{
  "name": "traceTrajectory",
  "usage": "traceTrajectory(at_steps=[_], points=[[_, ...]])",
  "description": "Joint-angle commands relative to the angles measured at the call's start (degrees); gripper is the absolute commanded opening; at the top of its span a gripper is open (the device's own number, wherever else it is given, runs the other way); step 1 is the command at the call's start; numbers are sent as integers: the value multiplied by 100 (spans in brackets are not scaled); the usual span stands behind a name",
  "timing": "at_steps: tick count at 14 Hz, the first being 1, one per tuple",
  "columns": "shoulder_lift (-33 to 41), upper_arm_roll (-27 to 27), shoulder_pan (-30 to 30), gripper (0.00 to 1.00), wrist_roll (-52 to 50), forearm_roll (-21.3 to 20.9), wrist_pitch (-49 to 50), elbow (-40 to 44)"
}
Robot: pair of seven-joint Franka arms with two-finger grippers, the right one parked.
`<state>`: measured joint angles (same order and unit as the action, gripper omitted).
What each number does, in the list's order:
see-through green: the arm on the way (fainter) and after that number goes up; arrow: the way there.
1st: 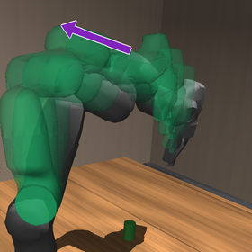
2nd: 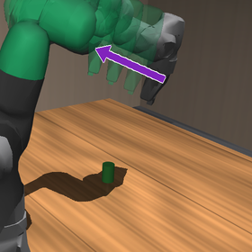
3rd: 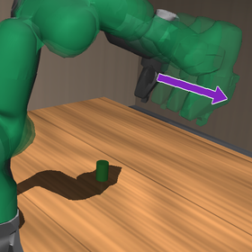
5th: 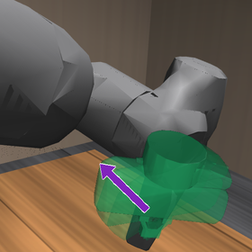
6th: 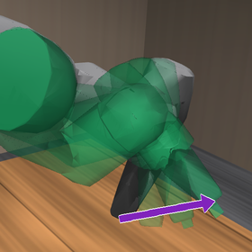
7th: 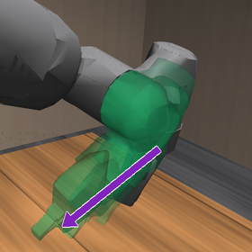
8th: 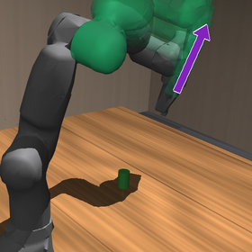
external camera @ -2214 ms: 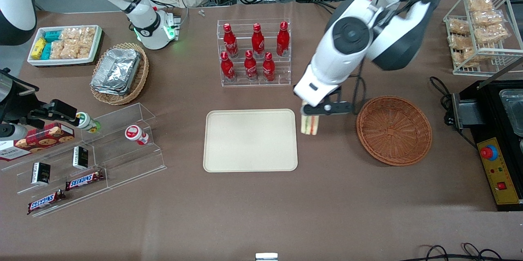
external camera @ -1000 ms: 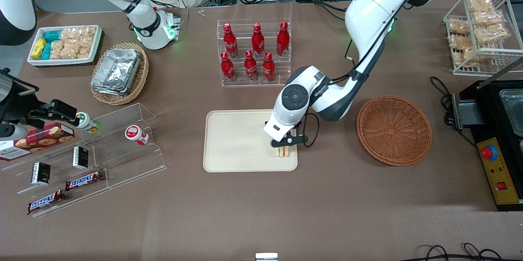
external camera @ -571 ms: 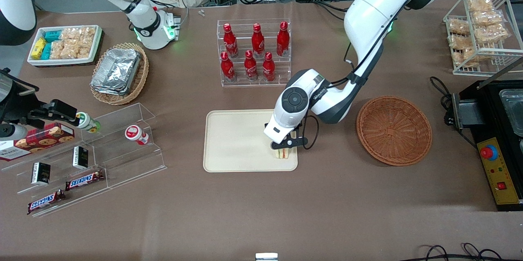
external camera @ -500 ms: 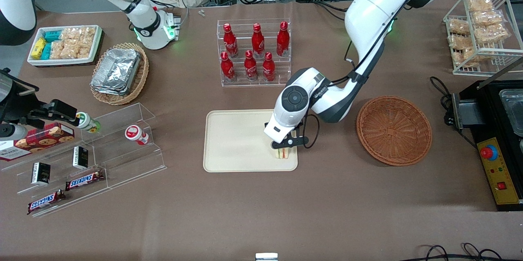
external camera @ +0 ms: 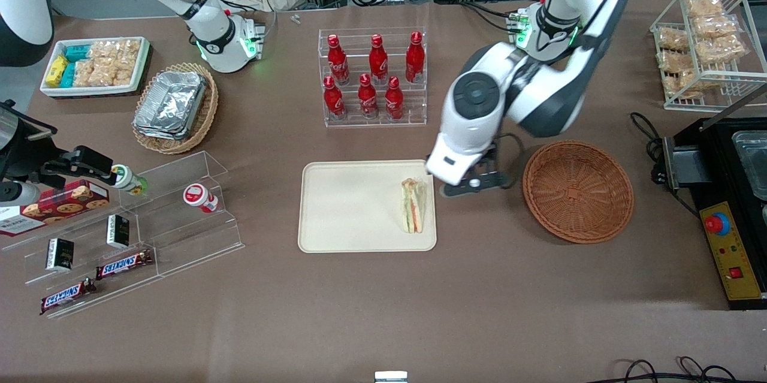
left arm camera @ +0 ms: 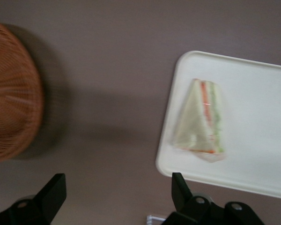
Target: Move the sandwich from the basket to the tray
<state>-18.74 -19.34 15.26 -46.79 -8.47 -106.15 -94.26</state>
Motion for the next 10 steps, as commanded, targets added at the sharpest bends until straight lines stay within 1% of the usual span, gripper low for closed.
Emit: traceTrajectory(at_steps=[1,6,7,8,10], points=[[651,-35,-645,100,835,38,401,-374],[1301,-35,-1673,100,2460,108,1166,-330],[1381,-35,-1919,100,2786,291,1315,-243],[1443,-26,-2139,100,2955,415,1595,-85],[1382,-26,-2361,100,3009,408,2070,398]])
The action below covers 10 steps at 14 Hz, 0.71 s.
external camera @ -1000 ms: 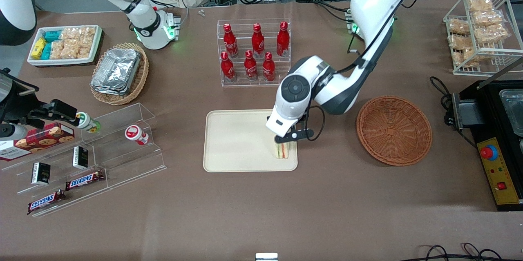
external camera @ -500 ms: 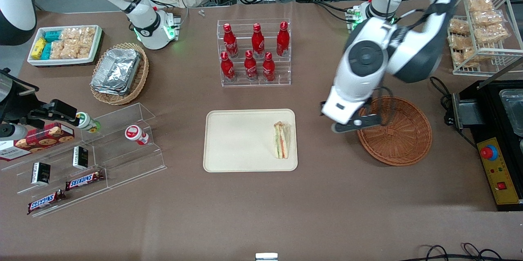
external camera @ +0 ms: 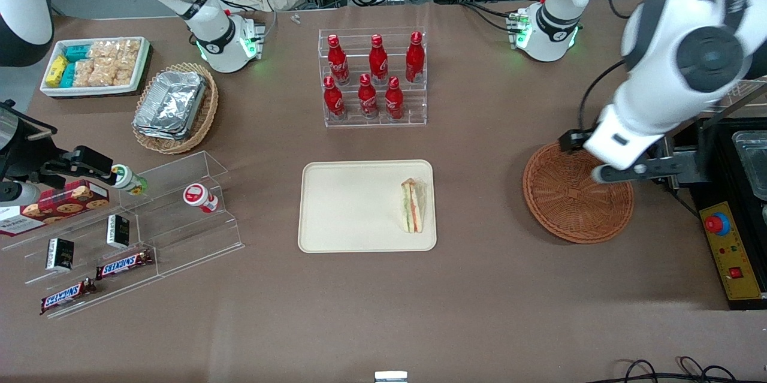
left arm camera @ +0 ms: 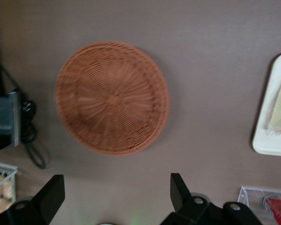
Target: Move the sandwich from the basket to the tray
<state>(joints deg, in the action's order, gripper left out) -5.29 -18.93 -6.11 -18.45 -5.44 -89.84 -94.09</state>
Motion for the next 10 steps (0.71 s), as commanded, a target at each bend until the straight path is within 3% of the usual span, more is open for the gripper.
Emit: traceTrajectory(at_steps=[1,6,10], points=[[-16,-50,-232,100,184,26,597,548],[-16,-50,-952,100,1464,43,862,655],[-43,-50,-971,100,1669,-36,933,681]])
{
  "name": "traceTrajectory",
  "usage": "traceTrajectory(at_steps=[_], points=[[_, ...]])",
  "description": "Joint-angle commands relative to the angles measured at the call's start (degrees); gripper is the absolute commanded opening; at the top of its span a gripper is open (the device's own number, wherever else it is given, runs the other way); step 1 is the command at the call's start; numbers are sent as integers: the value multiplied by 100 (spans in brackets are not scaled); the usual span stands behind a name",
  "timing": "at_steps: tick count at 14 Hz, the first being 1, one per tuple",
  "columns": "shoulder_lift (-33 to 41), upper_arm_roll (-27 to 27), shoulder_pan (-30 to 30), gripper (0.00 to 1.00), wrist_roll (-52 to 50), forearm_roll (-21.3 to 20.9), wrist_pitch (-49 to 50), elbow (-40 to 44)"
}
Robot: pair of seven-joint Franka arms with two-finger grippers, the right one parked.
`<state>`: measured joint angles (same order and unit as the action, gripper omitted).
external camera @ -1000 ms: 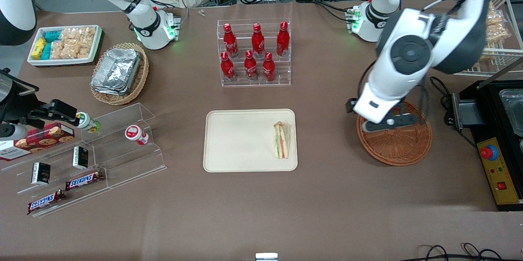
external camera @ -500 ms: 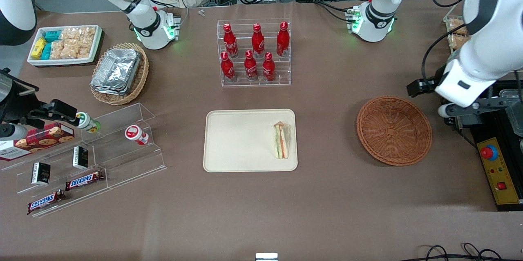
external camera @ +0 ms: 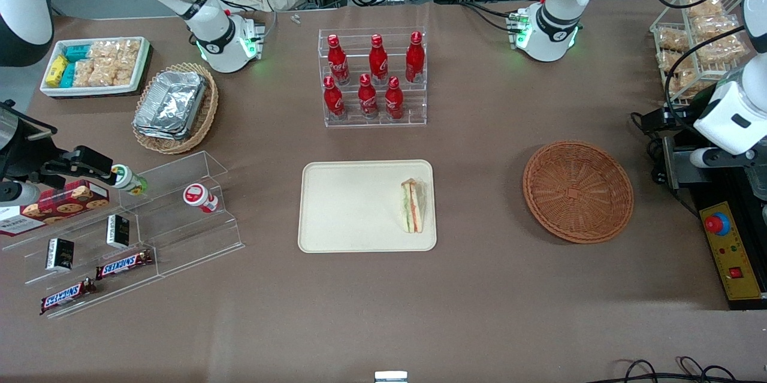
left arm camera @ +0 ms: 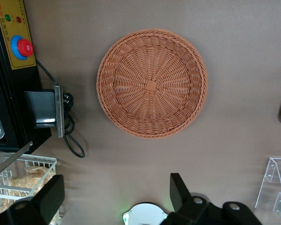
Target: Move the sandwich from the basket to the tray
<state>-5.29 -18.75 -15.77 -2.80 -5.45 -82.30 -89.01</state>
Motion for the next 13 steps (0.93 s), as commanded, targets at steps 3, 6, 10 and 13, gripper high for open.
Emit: traceTrajectory(at_steps=[3,6,10,13], points=[[-25,-58,-5,100,52,-44,188,173],[-16,116,65,100,60,-44,197,191],[-7,1442,1214,100,96,105,188,208],[-16,1576,1393,100,61,123,180,208]])
